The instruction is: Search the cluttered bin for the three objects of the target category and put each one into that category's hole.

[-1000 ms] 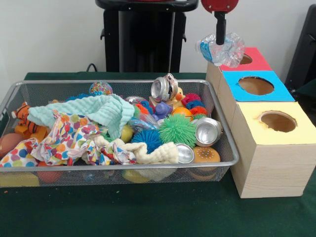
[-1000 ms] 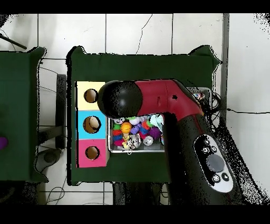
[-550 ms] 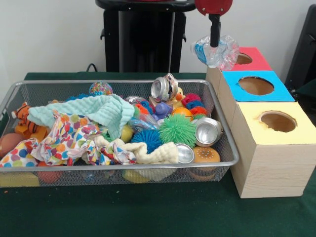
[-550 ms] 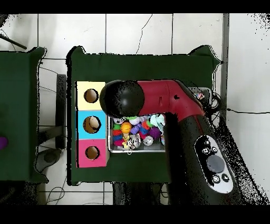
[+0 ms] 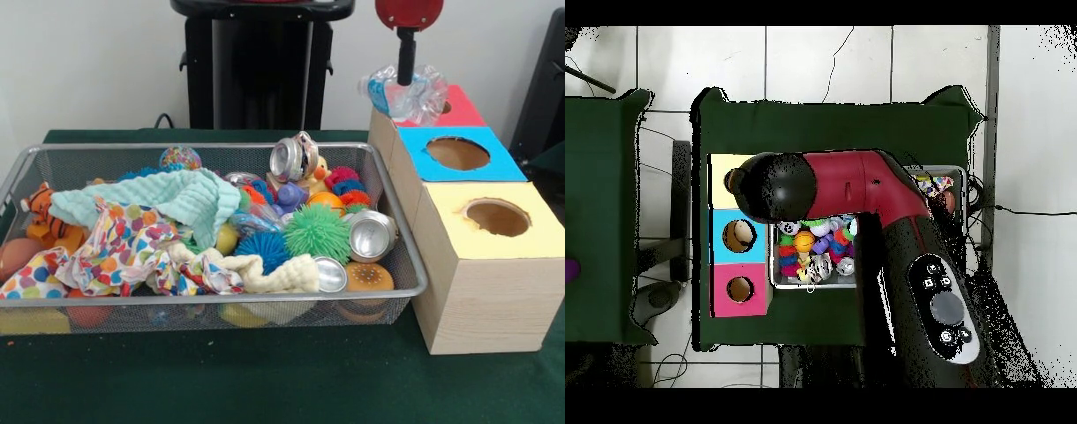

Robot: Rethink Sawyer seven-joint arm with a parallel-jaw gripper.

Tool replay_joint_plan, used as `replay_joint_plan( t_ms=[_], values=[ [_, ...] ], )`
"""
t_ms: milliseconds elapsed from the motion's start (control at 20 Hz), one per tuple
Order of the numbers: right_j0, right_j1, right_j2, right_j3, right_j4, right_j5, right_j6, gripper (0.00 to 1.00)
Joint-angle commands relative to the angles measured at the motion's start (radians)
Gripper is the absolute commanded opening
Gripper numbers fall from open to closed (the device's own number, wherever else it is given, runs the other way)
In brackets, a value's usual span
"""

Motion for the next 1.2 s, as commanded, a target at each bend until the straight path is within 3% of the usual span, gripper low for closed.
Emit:
replay_joint_plan(
  t_ms=[50, 450, 550, 1200],
  values=[
    [0.015, 0.027, -0.067, 0.016, 0.029, -0.008, 0.306, 0.00],
    [-0.029, 0.023, -0.072, 0.096, 0.090, -0.115, 0.292, 0.00],
    [-0.009, 0.030, -0.093, 0.076, 0.061, -0.086, 0.290, 0.00],
    [0.055, 0.053, -0.128, 0.057, 0.062, -0.106, 0.314, 0.00]
  ],
)
